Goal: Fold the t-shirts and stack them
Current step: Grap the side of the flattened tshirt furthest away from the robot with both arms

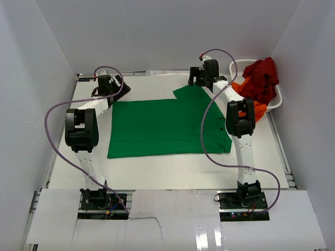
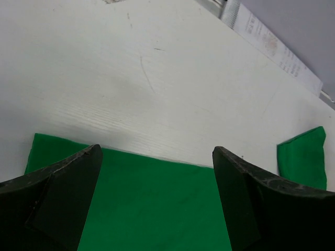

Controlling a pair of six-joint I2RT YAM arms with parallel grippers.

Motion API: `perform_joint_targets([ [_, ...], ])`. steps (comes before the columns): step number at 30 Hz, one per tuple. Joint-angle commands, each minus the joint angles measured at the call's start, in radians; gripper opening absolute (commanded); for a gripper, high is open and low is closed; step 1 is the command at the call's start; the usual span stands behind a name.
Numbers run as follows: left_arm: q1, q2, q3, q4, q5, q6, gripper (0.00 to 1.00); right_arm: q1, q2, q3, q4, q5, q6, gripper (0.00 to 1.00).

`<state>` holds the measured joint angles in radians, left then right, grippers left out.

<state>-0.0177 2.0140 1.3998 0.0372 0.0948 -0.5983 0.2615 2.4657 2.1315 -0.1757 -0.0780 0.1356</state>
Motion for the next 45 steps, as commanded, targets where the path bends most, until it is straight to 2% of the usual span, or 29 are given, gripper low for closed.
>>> perform_joint_targets([
  [1,0.013,-0.006,0.027,0.027,0.013,0.025,0.97,-0.01,0.035,0.027,0.11,0.033,0.036,0.86],
  [11,0.016,0.009,0.018,0.001,-0.026,0.035,0.98,-0.027,0.156,0.156,0.073,0.015,0.137,0.8],
  [18,0.064,0.022,0.018,-0.014,-0.046,0.032,0.97,-0.031,0.18,0.162,0.065,0.015,0.159,0.64],
  [20,0.067,0.028,0.024,-0.019,-0.05,0.032,0.98,-0.031,0.182,0.163,0.064,0.02,0.156,0.56],
  [24,0.07,0.055,0.053,-0.083,-0.07,0.031,0.97,-0.031,0.188,0.174,0.05,0.027,0.147,0.49],
  [25,0.071,0.066,0.057,-0.089,-0.072,0.032,0.97,-0.033,0.191,0.179,0.047,0.029,0.145,0.46],
  [26,0.071,0.069,0.064,-0.098,-0.07,0.034,0.96,-0.034,0.193,0.183,0.044,0.029,0.142,0.36],
  [29,0.071,0.088,0.076,-0.114,-0.067,0.035,0.94,-0.034,0.19,0.179,0.053,0.032,0.133,0.33],
  [31,0.07,0.1,0.079,-0.115,-0.064,0.04,0.92,-0.034,0.185,0.168,0.064,0.038,0.127,0.23],
  [35,0.071,0.13,0.106,-0.166,-0.079,0.04,0.88,-0.034,0.182,0.171,0.068,0.043,0.108,0.18],
  [38,0.071,0.146,0.11,-0.172,-0.081,0.04,0.86,-0.034,0.179,0.168,0.068,0.04,0.104,0.18],
  [41,0.07,0.153,0.11,-0.18,-0.079,0.04,0.71,-0.034,0.18,0.168,0.065,0.035,0.101,0.17],
  [45,0.07,0.132,0.099,-0.204,-0.113,0.028,0.67,-0.034,0.174,0.166,0.064,0.041,0.094,0.17],
])
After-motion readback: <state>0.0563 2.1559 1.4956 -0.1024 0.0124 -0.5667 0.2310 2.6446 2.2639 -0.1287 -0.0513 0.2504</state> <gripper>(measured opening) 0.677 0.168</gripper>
